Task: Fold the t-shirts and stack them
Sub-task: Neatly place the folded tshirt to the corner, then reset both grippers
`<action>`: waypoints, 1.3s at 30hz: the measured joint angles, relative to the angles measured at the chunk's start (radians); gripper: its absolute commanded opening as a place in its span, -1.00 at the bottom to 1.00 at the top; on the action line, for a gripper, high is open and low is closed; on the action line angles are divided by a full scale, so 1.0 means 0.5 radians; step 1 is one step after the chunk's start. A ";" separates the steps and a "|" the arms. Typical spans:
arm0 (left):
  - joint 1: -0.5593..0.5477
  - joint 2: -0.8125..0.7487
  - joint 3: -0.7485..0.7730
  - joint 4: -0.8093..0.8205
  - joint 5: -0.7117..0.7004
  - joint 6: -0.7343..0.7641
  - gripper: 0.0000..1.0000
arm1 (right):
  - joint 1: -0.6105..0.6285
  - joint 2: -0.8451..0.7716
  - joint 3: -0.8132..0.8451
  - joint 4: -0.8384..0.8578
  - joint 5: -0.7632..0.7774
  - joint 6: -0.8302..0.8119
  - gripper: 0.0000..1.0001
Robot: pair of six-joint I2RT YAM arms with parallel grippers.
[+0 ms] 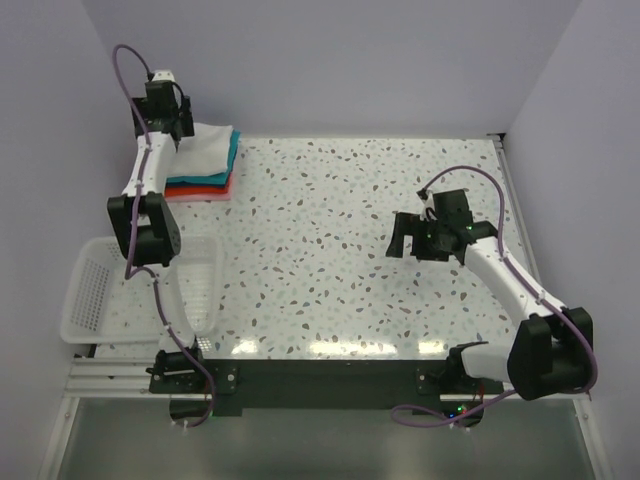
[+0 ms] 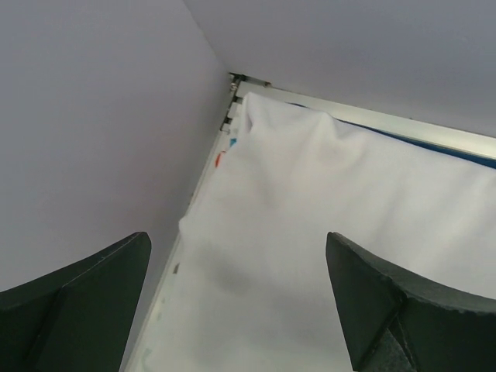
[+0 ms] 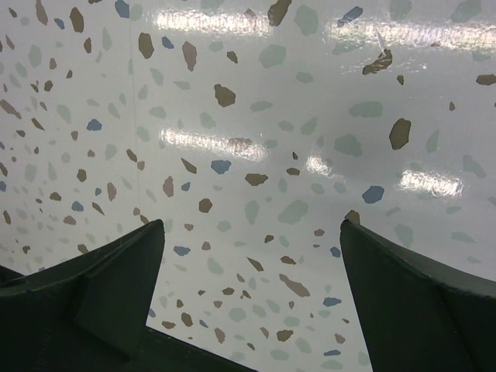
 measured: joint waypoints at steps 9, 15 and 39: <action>-0.001 -0.175 -0.108 -0.154 0.665 -0.314 1.00 | 0.000 -0.031 0.000 0.007 -0.014 0.000 0.98; -0.001 -0.233 -0.178 -0.107 1.067 -0.430 1.00 | 0.000 -0.031 0.000 0.008 -0.018 0.000 0.98; -0.001 -0.304 -0.537 -0.131 1.299 -0.499 1.00 | 0.000 -0.059 0.002 -0.009 -0.014 0.000 0.98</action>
